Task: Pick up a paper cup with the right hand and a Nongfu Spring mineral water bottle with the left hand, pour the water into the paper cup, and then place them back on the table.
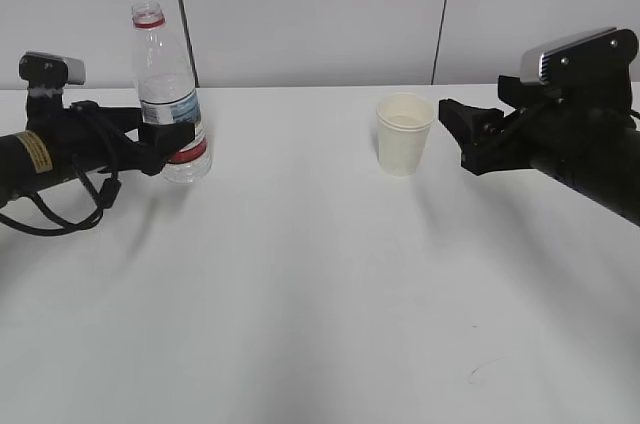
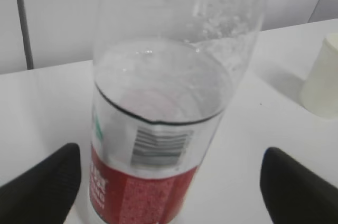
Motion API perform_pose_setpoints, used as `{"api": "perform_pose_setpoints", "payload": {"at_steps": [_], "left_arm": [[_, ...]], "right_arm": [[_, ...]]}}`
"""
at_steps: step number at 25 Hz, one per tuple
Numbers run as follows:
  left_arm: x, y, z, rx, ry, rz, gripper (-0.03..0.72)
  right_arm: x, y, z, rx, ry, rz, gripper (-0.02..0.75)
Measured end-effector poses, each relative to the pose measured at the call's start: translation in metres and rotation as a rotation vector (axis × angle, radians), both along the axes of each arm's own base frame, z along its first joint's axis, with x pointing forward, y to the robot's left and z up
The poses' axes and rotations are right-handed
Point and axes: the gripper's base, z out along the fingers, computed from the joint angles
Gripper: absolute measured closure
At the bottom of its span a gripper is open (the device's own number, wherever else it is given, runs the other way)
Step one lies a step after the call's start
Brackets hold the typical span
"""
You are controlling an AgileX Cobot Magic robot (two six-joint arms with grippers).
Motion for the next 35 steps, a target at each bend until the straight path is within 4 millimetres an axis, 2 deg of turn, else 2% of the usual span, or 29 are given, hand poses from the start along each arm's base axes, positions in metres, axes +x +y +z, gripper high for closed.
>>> {"api": "perform_pose_setpoints", "payload": {"at_steps": [6,9,13,16,19,22,26,29,32,35], "left_arm": [[-0.023,0.000,-0.007,0.002,0.063,0.002,0.084],[-0.036,0.001,0.002,0.005,0.089,0.019,0.092],[-0.053,0.003,0.035,0.039,0.116,0.084,0.092],[-0.066,-0.002,0.070,0.112,0.122,0.147,0.095],[-0.087,-0.014,0.104,0.204,0.115,0.198,0.096],[-0.109,-0.026,0.122,0.287,0.151,0.253,0.103],[-0.135,-0.036,0.130,0.311,0.280,0.347,0.151],[-0.154,-0.042,0.126,0.339,0.430,0.385,0.181],[-0.173,-0.049,0.119,0.381,0.599,0.340,0.188],[-0.190,-0.055,0.116,0.431,0.789,0.225,0.188]], "right_arm": [[-0.001,0.002,-0.003,-0.029,0.023,0.025,0.144],[-0.002,0.001,-0.007,-0.043,0.063,0.024,0.144],[-0.006,-0.001,-0.008,-0.067,0.144,0.015,0.145],[-0.008,-0.004,-0.002,-0.105,0.242,-0.020,0.145],[-0.004,-0.003,0.008,-0.183,0.399,-0.072,0.145],[0.002,-0.004,0.018,-0.246,0.611,-0.156,0.145],[-0.003,-0.013,0.024,-0.318,0.897,-0.254,0.150],[-0.012,-0.017,0.025,-0.379,1.048,-0.277,0.164],[-0.021,-0.018,0.023,-0.425,1.156,-0.243,0.177],[-0.029,-0.011,0.023,-0.396,1.229,-0.159,0.186]]}}
